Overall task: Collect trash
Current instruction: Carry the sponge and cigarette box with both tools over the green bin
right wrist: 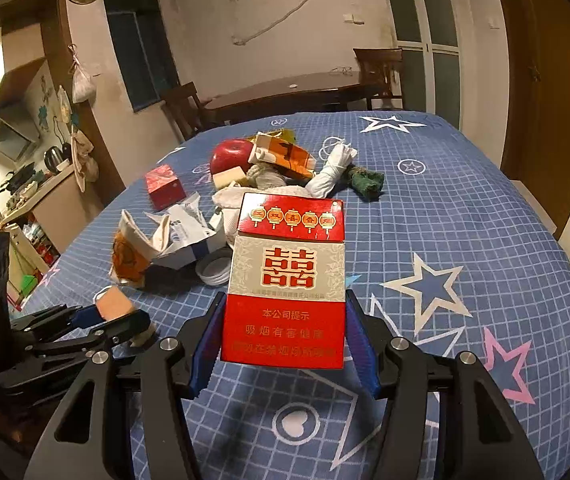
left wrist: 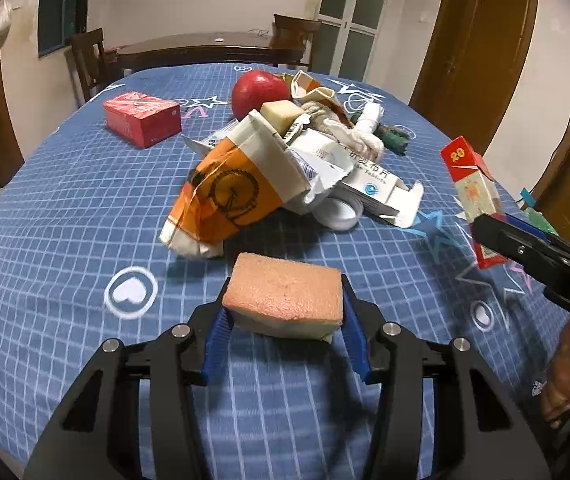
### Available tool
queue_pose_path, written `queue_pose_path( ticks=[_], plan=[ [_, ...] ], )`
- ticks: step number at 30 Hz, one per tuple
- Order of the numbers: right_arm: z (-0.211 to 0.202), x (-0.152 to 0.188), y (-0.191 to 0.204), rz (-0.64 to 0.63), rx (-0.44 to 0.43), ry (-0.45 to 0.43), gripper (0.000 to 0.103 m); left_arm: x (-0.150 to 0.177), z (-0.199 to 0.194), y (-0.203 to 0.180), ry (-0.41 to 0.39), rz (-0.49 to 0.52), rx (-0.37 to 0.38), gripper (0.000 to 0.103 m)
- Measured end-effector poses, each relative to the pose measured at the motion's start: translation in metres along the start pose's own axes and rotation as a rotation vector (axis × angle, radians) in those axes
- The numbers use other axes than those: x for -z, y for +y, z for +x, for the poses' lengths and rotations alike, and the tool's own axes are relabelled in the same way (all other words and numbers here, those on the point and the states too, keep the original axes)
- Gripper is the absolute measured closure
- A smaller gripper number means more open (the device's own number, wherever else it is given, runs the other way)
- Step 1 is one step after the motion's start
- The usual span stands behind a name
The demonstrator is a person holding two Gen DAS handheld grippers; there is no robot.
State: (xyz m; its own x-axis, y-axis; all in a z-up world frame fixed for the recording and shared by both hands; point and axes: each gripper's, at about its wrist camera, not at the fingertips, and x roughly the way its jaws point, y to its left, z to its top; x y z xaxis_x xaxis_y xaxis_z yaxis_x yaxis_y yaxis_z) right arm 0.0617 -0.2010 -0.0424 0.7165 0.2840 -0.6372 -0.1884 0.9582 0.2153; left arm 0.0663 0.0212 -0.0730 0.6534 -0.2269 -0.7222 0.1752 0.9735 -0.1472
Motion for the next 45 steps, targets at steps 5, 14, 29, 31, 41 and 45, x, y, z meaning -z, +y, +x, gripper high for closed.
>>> queue_pose_path(
  ticks=[5,14,29,31,41,45],
  plan=[
    [-0.011,0.003,-0.003,-0.003,-0.002,-0.023,0.045,-0.009,-0.018,-0.013,-0.052,0.027,-0.025,0.056],
    [-0.051,0.003,-0.030,0.024,0.060,-0.106,0.045,-0.047,-0.019,-0.057,-0.131,0.098,-0.073,0.056],
    [-0.161,-0.006,-0.130,0.112,0.319,-0.270,0.045,-0.084,-0.003,-0.204,-0.229,0.319,0.062,0.056],
    [-0.178,-0.006,-0.148,0.120,0.368,-0.279,0.045,-0.085,0.002,-0.224,-0.230,0.350,0.084,0.056],
    [-0.237,-0.002,-0.235,0.194,0.493,-0.261,0.045,-0.089,0.022,-0.318,-0.228,0.497,0.190,0.056],
    [-0.251,0.006,-0.265,0.232,0.524,-0.233,0.045,-0.088,0.034,-0.351,-0.210,0.557,0.225,0.056]
  ],
)
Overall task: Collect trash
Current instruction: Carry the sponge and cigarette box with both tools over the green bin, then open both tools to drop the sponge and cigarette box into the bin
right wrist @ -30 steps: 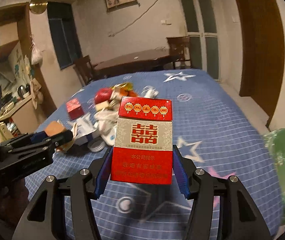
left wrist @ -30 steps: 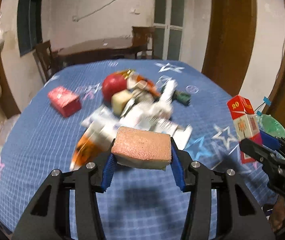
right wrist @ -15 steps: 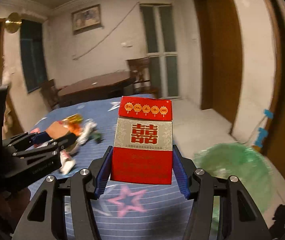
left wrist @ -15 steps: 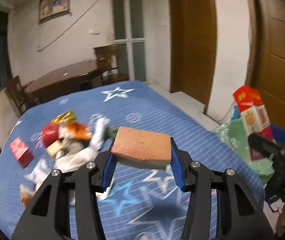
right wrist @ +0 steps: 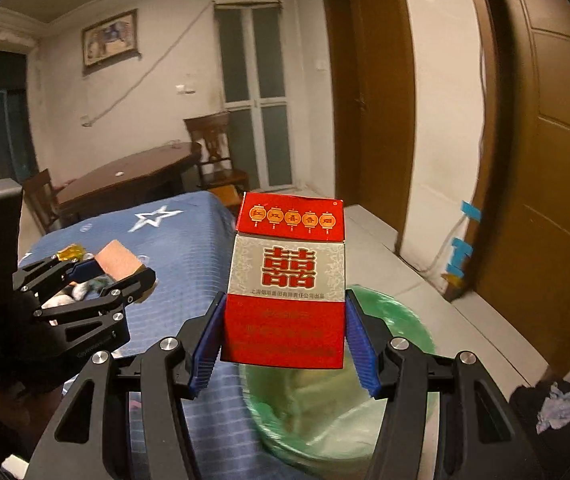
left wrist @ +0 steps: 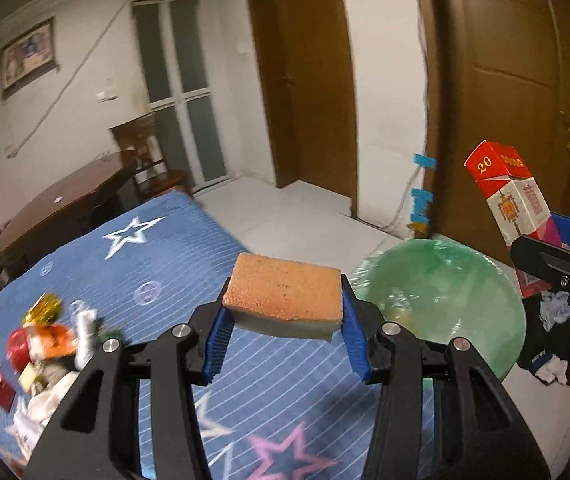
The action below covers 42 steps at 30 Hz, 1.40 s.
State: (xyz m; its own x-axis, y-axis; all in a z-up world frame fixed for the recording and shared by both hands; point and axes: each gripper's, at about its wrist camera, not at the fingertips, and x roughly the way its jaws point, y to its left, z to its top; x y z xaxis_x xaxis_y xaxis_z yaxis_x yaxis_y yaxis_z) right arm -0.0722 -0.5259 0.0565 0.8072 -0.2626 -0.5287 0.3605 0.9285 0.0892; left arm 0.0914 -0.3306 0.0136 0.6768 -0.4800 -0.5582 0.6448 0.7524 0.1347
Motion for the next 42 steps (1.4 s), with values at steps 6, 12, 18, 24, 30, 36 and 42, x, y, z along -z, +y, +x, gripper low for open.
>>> queue_pose_path(
  ticks=[6,12,18,24,30,36,42],
  plan=[
    [0.012,0.004,-0.045,0.052,0.046,0.052,0.045,-0.010,0.026,-0.029,0.024,0.063,0.078,0.056],
    [0.031,0.008,-0.084,0.094,0.076,0.104,0.045,-0.015,0.056,-0.052,0.056,0.108,0.144,0.056],
    [0.047,0.017,-0.096,0.128,0.077,0.147,0.045,-0.013,0.073,-0.071,0.088,0.142,0.177,0.056],
    [0.061,0.018,-0.093,0.138,0.082,0.179,0.045,-0.010,0.083,-0.080,0.120,0.160,0.204,0.056],
    [0.066,0.022,-0.090,0.143,0.085,0.209,0.045,-0.008,0.088,-0.086,0.146,0.176,0.249,0.056],
    [0.076,0.028,-0.082,0.144,0.085,0.237,0.045,-0.004,0.090,-0.085,0.168,0.182,0.305,0.056],
    [0.085,0.034,-0.081,0.129,0.101,0.243,0.026,-0.004,0.090,-0.078,0.173,0.162,0.285,0.027]
  ],
)
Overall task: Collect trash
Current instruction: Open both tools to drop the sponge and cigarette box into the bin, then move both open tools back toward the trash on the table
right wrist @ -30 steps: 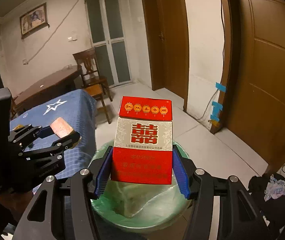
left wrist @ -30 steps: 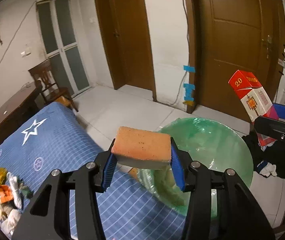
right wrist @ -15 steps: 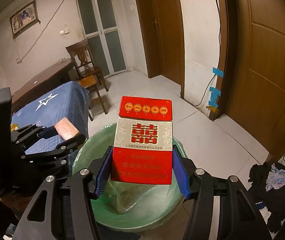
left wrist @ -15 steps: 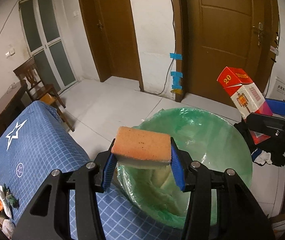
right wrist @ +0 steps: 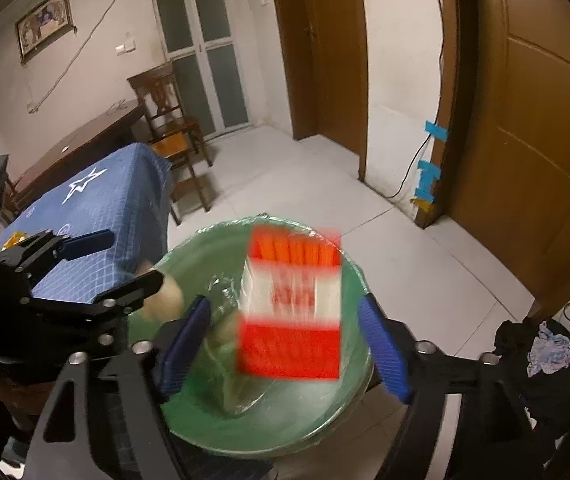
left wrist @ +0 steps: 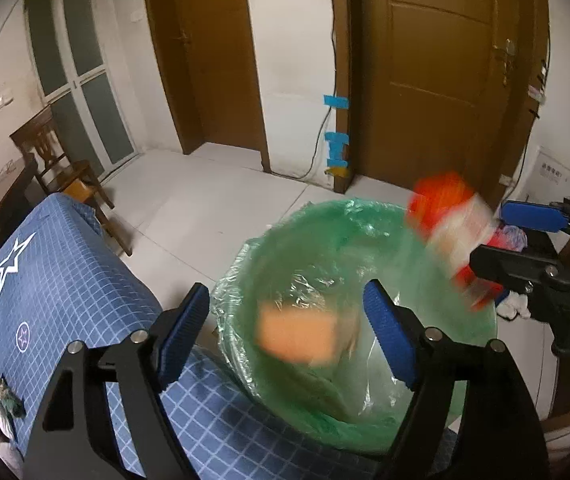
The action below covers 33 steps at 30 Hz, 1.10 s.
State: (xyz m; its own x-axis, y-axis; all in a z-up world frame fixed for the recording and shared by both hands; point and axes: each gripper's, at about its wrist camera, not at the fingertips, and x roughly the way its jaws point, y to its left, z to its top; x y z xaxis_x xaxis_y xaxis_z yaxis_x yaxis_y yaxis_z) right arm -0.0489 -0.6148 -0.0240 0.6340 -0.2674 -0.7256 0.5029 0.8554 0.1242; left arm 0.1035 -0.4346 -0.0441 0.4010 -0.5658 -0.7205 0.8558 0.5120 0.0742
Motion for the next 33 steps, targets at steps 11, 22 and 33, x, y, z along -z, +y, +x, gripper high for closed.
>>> queue_pose_path(
  ticks=[11,22,33],
  plan=[
    [-0.001,0.005,-0.004,0.037,-0.019,-0.005,0.027,0.006,-0.016,0.014,-0.023,-0.044,-0.005,0.027],
    [-0.026,0.008,0.040,0.025,-0.070,-0.163,0.027,0.042,-0.057,0.042,-0.070,-0.087,-0.131,0.027],
    [-0.057,0.045,0.163,-0.051,-0.154,-0.501,0.026,0.129,-0.163,0.136,-0.191,-0.398,-0.431,0.027]
  ],
)
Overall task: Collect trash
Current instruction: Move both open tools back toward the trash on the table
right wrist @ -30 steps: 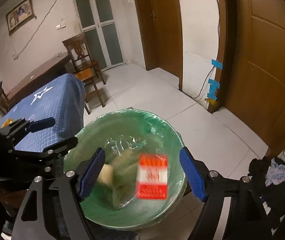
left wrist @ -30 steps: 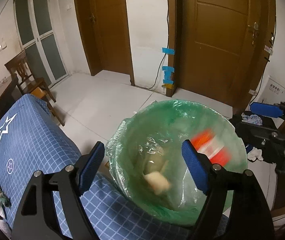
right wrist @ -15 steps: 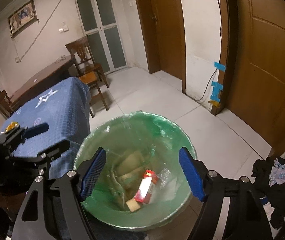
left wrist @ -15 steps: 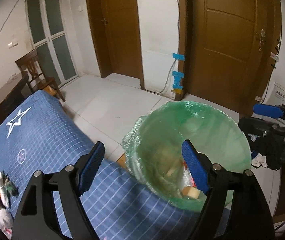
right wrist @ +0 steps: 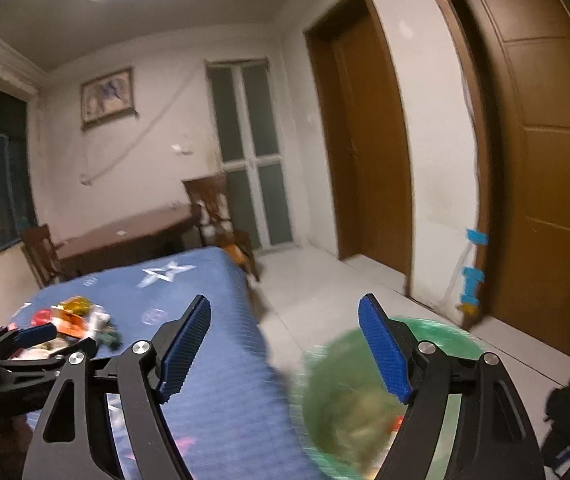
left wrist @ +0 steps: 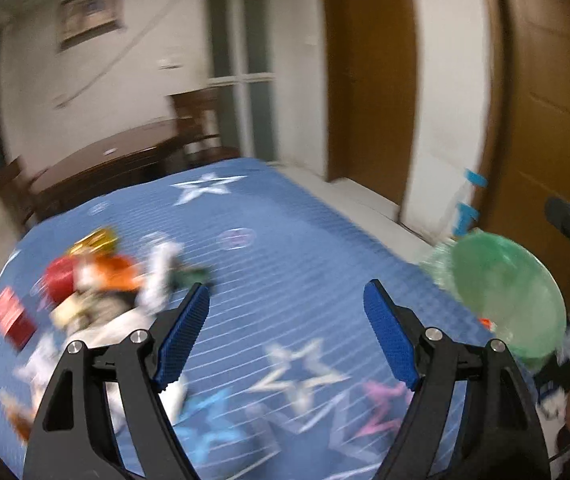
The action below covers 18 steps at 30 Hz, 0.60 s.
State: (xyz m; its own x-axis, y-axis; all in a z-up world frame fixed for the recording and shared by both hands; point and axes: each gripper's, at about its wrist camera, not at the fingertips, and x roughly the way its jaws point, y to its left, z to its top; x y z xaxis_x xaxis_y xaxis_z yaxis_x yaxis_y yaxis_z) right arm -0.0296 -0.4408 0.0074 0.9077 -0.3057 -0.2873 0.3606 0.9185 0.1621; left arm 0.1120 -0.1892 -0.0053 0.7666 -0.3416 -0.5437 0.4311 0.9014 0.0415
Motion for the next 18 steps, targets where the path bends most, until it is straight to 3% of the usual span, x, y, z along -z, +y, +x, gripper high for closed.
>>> queue_pose_path(
  ticks=[5,11,14,18],
  plan=[
    [0.002,0.015,0.073,-0.096,-0.129,0.002,0.021,0.011,-0.040,0.062,-0.039,-0.074,-0.075,0.024],
    [0.022,0.033,0.151,-0.219,-0.340,0.157,0.013,0.035,-0.087,0.151,-0.015,-0.108,-0.109,0.021],
    [0.040,0.046,0.183,-0.238,-0.444,0.273,0.013,0.056,-0.093,0.189,0.062,-0.063,-0.047,0.020],
    [0.068,0.063,0.222,-0.286,-0.585,0.435,0.013,0.089,-0.078,0.200,0.157,0.105,-0.050,0.020]
  ],
)
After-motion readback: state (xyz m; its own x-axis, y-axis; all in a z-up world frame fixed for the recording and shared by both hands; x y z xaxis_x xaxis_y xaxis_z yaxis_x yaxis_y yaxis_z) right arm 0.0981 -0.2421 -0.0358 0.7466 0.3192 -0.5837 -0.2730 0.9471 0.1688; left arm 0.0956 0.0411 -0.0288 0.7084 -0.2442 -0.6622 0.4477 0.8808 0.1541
